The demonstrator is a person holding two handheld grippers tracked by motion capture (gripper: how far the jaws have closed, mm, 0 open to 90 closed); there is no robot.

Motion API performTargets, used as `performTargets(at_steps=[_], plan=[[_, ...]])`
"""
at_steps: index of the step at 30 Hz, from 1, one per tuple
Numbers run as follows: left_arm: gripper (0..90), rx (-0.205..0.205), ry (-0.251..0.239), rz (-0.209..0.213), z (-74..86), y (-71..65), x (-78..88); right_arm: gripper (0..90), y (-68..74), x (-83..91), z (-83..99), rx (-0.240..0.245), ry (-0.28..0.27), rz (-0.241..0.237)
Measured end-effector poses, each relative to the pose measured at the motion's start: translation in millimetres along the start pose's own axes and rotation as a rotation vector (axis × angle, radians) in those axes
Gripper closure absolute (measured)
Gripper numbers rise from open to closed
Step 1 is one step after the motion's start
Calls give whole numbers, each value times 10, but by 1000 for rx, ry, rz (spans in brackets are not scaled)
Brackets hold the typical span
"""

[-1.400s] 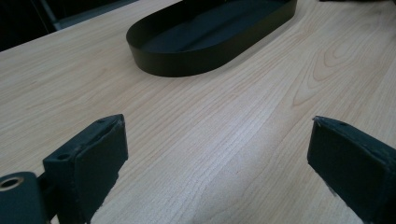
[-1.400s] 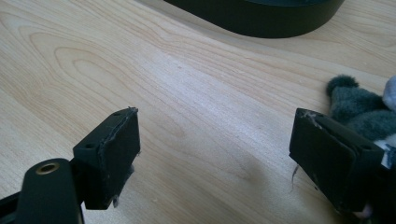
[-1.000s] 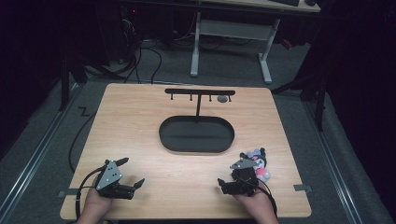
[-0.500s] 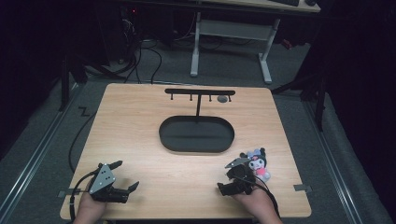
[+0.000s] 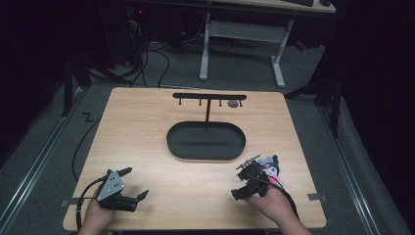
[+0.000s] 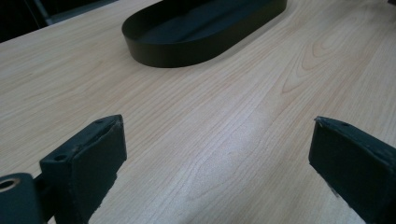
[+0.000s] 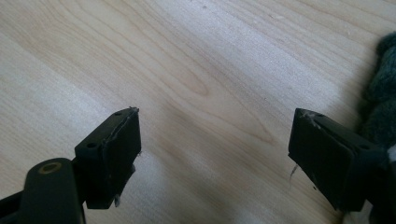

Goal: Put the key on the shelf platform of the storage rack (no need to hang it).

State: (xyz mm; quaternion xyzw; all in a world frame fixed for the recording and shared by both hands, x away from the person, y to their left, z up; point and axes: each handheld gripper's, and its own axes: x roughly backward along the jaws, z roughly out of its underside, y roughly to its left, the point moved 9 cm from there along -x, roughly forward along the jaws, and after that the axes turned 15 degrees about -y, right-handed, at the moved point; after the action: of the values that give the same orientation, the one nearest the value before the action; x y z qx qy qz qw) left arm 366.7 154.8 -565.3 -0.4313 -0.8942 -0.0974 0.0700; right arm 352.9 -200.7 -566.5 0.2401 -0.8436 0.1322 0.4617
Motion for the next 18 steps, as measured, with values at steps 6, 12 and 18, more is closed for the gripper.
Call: performTargets(at_steps=[6,12,18], plan=[[63,-3,-7,3,-13,1,-69,165,-6,17,23,-8,30,-3],[66,-12,0,1,-10,-13,-60,167,-47,105,-42,13,23,-23],[65,-7,6,-8,9,-4,-7,169,-64,230,-103,-35,16,-45]])
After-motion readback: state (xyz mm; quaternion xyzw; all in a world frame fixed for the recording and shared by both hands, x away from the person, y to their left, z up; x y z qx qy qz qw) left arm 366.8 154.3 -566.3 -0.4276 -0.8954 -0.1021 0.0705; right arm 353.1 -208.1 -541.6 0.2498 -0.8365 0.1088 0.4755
